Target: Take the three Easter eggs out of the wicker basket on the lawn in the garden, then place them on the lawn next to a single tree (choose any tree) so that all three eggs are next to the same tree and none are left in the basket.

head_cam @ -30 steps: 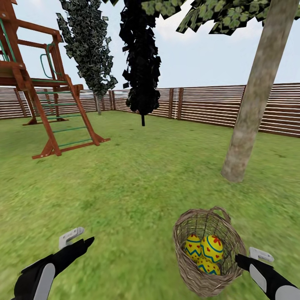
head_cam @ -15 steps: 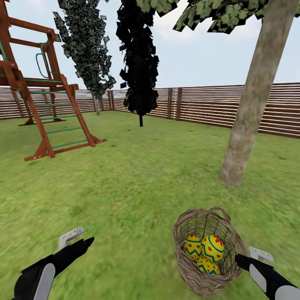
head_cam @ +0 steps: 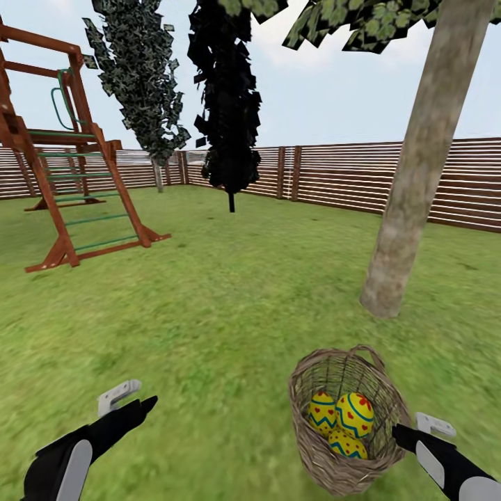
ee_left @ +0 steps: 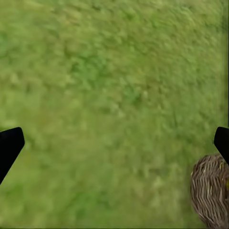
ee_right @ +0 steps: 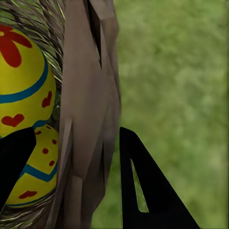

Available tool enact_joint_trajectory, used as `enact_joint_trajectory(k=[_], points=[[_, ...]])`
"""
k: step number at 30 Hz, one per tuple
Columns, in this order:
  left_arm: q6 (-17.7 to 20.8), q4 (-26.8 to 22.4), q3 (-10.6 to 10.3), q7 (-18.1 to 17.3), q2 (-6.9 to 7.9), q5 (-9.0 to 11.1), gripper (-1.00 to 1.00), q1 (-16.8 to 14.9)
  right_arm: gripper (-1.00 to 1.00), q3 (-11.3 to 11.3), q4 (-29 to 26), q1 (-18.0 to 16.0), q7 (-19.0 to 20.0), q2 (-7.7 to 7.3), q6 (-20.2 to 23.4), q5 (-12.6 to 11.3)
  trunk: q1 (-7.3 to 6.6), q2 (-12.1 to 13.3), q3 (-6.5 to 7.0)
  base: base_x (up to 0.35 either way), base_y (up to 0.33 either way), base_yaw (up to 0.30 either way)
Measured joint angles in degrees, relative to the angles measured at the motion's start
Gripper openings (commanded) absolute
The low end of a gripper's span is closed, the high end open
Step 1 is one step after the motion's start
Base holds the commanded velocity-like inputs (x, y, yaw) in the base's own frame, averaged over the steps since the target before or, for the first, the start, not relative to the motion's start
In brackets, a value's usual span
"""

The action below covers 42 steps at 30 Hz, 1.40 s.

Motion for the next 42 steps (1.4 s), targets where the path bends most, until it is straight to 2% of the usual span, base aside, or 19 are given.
enact_joint_trajectory(k=[10, 18, 42], points=[[0.0, 0.82, -0.21, -0.08, -0.09, 0.01, 1.0, 0.0, -1.0, 0.05, 0.0, 0.0, -0.19, 0.23, -0.05, 0.26, 0.0, 0.0, 0.0, 0.23, -0.25, -0.186], [0.0, 1.99, -1.43, 0.08, -0.04, 0.0, 1.0, 0.0, -1.0, 0.17, 0.01, 0.0, -0.25, 0.2, -0.05, 0.26, 0.0, 0.0, 0.0, 0.231, -0.25, -0.006], [0.0, 2.05, -1.56, 0.0, -0.01, 0.01, 1.0, 0.0, -1.0, 0.12, 0.01, 0.0, -0.36, 0.2, 0.01, 0.29, 0.0, 0.0, 0.0, 0.231, -0.25, 0.0]])
